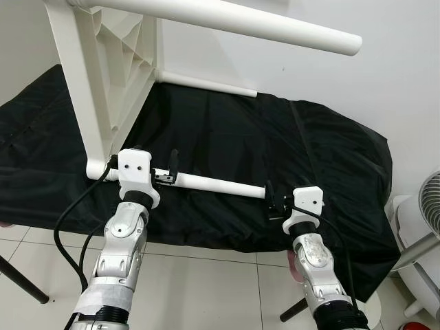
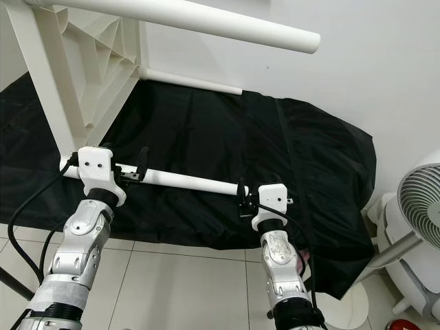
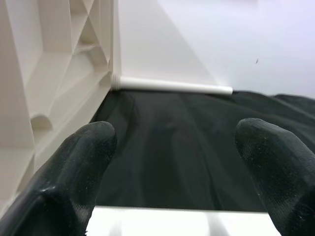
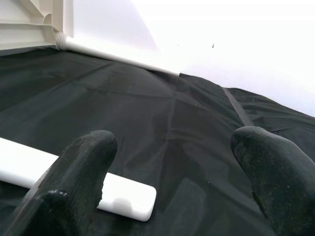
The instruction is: Building children table
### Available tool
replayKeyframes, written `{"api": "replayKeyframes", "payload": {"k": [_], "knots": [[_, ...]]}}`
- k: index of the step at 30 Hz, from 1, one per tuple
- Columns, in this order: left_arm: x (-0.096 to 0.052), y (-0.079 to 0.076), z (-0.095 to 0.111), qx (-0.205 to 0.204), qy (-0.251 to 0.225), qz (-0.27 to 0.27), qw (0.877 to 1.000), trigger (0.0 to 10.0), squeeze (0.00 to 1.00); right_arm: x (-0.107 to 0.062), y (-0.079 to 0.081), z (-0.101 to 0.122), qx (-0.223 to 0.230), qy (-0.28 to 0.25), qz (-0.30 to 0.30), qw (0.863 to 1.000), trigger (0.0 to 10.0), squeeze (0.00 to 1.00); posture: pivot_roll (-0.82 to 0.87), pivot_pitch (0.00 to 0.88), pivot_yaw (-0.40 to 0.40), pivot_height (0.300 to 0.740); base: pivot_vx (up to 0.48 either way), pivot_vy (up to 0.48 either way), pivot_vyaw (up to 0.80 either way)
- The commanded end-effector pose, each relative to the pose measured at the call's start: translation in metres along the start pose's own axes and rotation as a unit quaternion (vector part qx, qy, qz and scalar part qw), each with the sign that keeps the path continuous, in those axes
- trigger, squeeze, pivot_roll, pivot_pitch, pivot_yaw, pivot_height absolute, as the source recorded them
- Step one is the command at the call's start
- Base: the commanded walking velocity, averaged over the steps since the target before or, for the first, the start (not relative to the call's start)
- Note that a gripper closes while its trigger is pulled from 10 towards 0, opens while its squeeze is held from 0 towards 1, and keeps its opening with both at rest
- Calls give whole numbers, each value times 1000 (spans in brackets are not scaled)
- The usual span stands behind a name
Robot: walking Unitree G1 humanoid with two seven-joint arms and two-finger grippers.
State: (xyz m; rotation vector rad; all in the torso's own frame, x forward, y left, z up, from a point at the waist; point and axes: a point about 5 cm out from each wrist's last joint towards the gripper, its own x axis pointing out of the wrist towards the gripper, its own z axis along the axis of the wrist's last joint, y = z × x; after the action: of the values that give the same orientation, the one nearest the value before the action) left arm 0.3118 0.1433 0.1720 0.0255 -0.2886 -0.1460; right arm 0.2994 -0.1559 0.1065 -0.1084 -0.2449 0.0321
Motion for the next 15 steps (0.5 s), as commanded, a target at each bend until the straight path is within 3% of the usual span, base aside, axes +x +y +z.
{"api": "replayKeyframes", "payload": {"k": [1,13,15], "knots": [[-1,-5,1,-4,0,-31,1000,10000,0,-1,-2,1,-6,-5,-1,1000,10000,0,49,0,-107,740,0,0,0],[-5,3,7,-25,-2,-23,999,10000,0,0,0,3,-4,-6,3,1000,10000,0,58,0,-121,740,0,0,0],[-5,3,7,-25,-1,-21,999,10000,0,0,2,3,-4,-6,5,1000,10000,0,59,0,-122,740,0,381,0]]}}
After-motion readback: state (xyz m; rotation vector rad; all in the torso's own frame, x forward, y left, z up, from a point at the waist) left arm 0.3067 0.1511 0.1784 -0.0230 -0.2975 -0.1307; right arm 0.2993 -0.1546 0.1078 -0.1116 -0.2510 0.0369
